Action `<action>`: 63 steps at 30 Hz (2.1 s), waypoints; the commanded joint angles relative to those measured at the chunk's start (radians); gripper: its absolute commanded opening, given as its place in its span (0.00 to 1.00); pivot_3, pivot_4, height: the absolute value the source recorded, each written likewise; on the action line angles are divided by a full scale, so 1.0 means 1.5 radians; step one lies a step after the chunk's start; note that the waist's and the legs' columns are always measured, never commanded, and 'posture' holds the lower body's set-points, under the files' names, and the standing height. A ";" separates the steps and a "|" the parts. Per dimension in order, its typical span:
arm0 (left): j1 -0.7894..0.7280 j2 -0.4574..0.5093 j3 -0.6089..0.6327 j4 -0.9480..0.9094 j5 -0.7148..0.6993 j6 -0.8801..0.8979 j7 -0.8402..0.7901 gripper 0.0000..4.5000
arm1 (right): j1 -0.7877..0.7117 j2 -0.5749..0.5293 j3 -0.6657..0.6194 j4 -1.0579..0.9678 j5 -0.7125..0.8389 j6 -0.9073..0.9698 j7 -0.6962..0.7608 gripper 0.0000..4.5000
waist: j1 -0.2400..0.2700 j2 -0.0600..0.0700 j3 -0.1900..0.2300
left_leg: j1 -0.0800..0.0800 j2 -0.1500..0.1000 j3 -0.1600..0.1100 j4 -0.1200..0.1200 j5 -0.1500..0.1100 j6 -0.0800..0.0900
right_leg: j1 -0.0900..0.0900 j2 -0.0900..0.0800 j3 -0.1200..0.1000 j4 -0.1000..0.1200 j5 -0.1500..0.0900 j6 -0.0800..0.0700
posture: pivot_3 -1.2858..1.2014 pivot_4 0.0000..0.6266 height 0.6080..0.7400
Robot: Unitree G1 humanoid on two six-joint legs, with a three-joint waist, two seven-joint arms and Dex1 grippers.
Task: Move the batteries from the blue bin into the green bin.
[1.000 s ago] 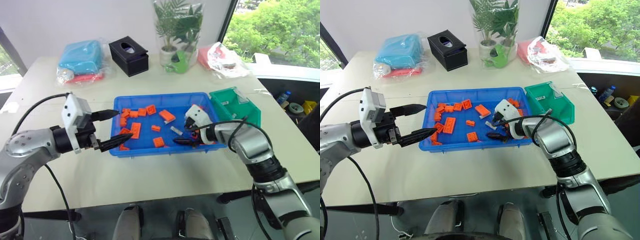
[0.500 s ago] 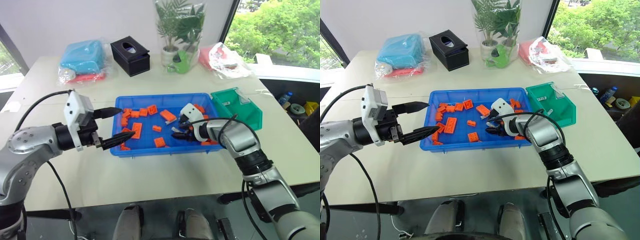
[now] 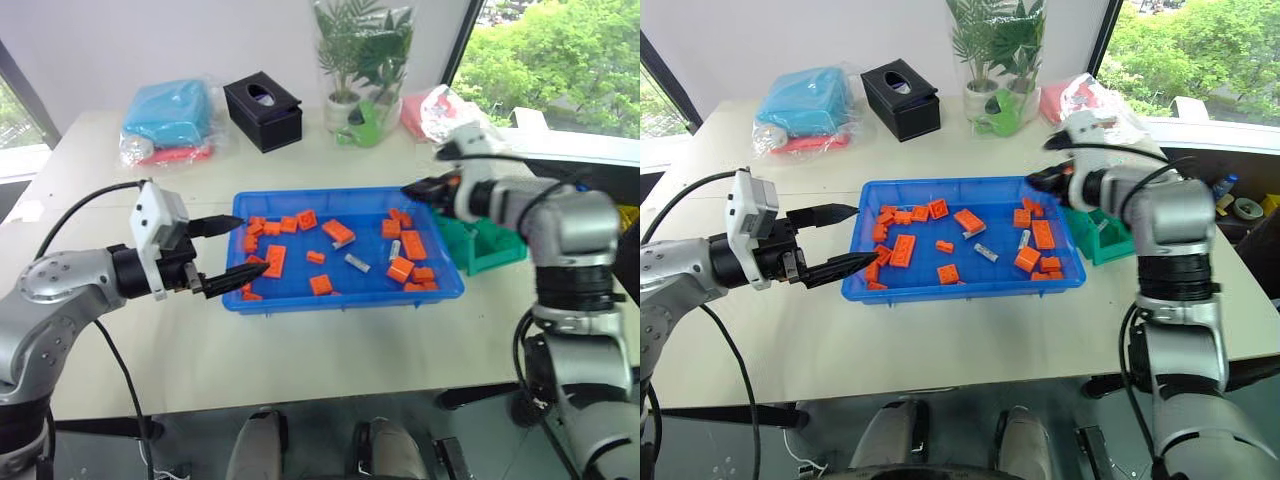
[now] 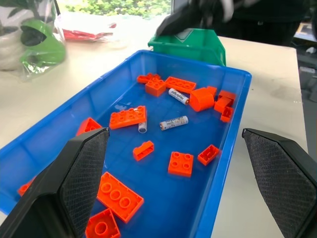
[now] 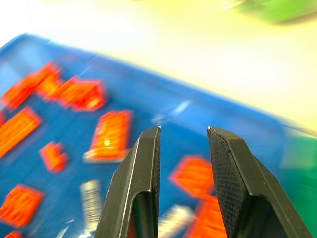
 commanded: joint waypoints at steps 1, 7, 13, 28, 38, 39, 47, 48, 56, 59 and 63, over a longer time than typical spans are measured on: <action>-0.027 -0.005 -0.008 0.003 0.007 -0.018 -0.008 1.00 | 0.026 0.011 0.036 -0.088 0.040 0.024 0.017 0.34 | -0.003 0.000 0.000 | 0.000 0.000 0.000 0.000 0.000 0.000 | 0.000 0.000 0.000 0.000 0.000 0.000 | 0.52 0.24 0.37; -0.049 -0.007 -0.021 0.017 0.014 -0.018 -0.017 1.00 | 0.064 0.080 0.140 -0.097 0.014 -0.024 -0.012 0.75 | -0.006 0.001 0.000 | 0.000 0.001 0.001 -0.001 0.000 0.000 | -0.001 0.000 0.000 0.001 0.000 0.000 | 0.52 0.24 0.37; -0.050 -0.003 -0.016 0.005 0.010 -0.009 -0.016 1.00 | 0.085 0.083 0.237 -0.046 -0.025 -0.094 0.005 0.85 | 0.002 0.001 0.001 | 0.000 0.000 0.000 0.000 0.000 0.000 | -0.001 0.000 0.000 0.001 0.000 0.000 | 0.52 0.24 0.37; -0.026 -0.004 0.001 -0.021 0.001 -0.002 -0.004 1.00 | 0.104 0.092 0.287 0.033 -0.079 -0.177 0.038 0.10 | 0.000 0.000 0.000 | 0.000 0.000 0.000 0.000 0.000 0.000 | 0.000 0.000 0.000 0.001 0.000 0.000 | 0.52 0.24 0.37; -0.022 -0.010 -0.018 -0.014 -0.012 0.001 -0.022 1.00 | 0.065 0.041 0.080 -0.083 0.003 -0.034 0.002 0.01 | 0.002 0.001 0.000 | 0.000 0.000 0.000 0.001 0.000 0.000 | 0.000 0.000 0.000 0.001 0.000 0.000 | 0.52 0.24 0.37; -0.021 -0.010 -0.022 -0.014 -0.010 -0.001 -0.026 1.00 | 0.054 0.025 0.045 -0.078 0.006 -0.021 -0.010 0.01 | 0.002 0.001 0.001 | 0.000 0.000 0.000 0.001 0.000 0.000 | 0.000 0.000 0.000 0.001 0.000 0.000 | 0.52 0.24 0.37; -0.047 -0.025 -0.051 0.008 0.005 -0.014 -0.039 1.00 | 0.059 -0.054 -0.077 0.023 -0.008 -0.042 -0.071 0.01 | -0.001 0.000 0.000 | 0.000 0.000 0.000 0.000 0.000 0.000 | 0.000 0.000 0.000 0.000 0.000 0.000 | 0.52 0.24 0.37; -0.052 -0.026 -0.054 0.010 0.006 -0.015 -0.040 1.00 | 0.063 -0.056 -0.073 0.033 -0.016 -0.055 -0.078 0.01 | -0.002 0.000 0.000 | 0.000 0.000 0.000 0.000 0.000 0.000 | 0.000 0.000 0.000 0.000 0.000 0.000 | 0.52 0.24 0.37; -0.076 -0.036 -0.068 0.016 0.016 -0.016 -0.043 1.00 | 0.056 -0.047 -0.018 0.099 -0.052 -0.199 -0.075 0.78 | -0.002 0.003 0.002 | 0.000 0.000 0.001 0.000 0.000 0.000 | 0.000 0.000 0.000 0.000 0.000 0.000 | 0.52 0.24 0.37; -0.071 -0.035 -0.062 0.011 0.016 -0.015 -0.039 1.00 | 0.039 0.004 0.018 0.032 -0.016 -0.198 -0.046 0.78 | -0.004 0.003 0.002 | 0.000 0.000 0.000 0.000 0.000 0.000 | 0.000 0.000 0.000 0.000 0.000 0.000 | 0.52 0.24 0.37; -0.065 -0.033 -0.055 0.006 0.014 -0.013 -0.032 1.00 | 0.043 0.082 0.079 -0.011 -0.023 -0.176 -0.065 0.85 | -0.008 0.002 0.001 | 0.000 0.001 0.000 0.000 0.000 0.000 | -0.001 0.000 0.000 0.001 0.000 0.000 | 0.52 0.24 0.37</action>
